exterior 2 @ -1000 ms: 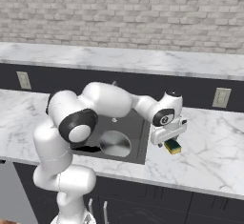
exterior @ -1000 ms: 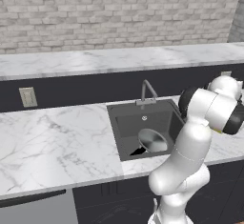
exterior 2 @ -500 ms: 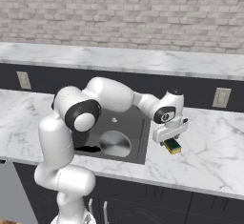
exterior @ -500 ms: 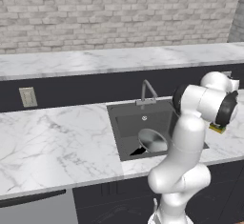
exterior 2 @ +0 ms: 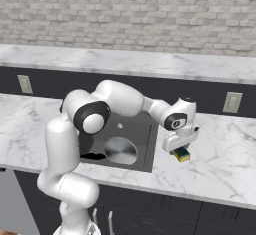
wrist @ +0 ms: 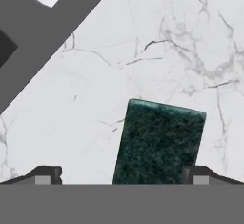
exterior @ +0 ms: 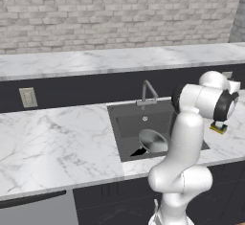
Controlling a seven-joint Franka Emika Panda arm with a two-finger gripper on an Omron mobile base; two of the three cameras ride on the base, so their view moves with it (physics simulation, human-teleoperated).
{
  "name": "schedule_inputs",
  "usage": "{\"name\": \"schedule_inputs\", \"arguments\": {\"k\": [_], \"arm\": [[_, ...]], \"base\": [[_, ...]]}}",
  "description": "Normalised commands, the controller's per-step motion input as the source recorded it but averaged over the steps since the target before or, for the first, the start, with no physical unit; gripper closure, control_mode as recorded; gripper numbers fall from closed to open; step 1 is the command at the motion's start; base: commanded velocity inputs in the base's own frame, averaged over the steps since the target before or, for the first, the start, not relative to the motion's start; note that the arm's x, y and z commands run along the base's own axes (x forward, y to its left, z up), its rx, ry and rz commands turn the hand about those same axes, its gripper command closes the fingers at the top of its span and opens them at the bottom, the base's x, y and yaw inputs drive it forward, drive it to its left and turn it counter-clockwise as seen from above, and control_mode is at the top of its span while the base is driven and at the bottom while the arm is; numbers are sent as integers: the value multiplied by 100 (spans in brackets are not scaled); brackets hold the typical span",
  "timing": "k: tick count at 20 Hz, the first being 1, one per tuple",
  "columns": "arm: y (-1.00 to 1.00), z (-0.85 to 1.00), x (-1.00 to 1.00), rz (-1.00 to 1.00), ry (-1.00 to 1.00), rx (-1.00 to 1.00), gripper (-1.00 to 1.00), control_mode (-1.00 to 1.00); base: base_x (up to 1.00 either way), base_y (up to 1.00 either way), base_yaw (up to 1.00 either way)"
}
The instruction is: Pick the pan and sponge and place them into the sink. Then turn on the water.
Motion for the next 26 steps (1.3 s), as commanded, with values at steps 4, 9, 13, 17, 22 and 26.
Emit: {"name": "schedule_inputs", "arguments": {"k": [4, 9, 13, 17, 22, 26], "arm": [[0, -24, 1, 1, 4, 2, -100, -100], [-1, -19, 3, 0, 3, 1, -100, -100], [-6, -17, 6, 0, 2, 0, -100, -100], [0, -26, 2, 0, 4, 0, -100, -100], [0, -38, 0, 0, 5, 0, -100, -100], [0, -33, 0, 0, 3, 0, 100, -100]], "base": [[0, 0, 0], [0, 0, 0], [0, 0, 0], [0, 0, 0], [0, 0, 0], [0, 0, 0]]}}
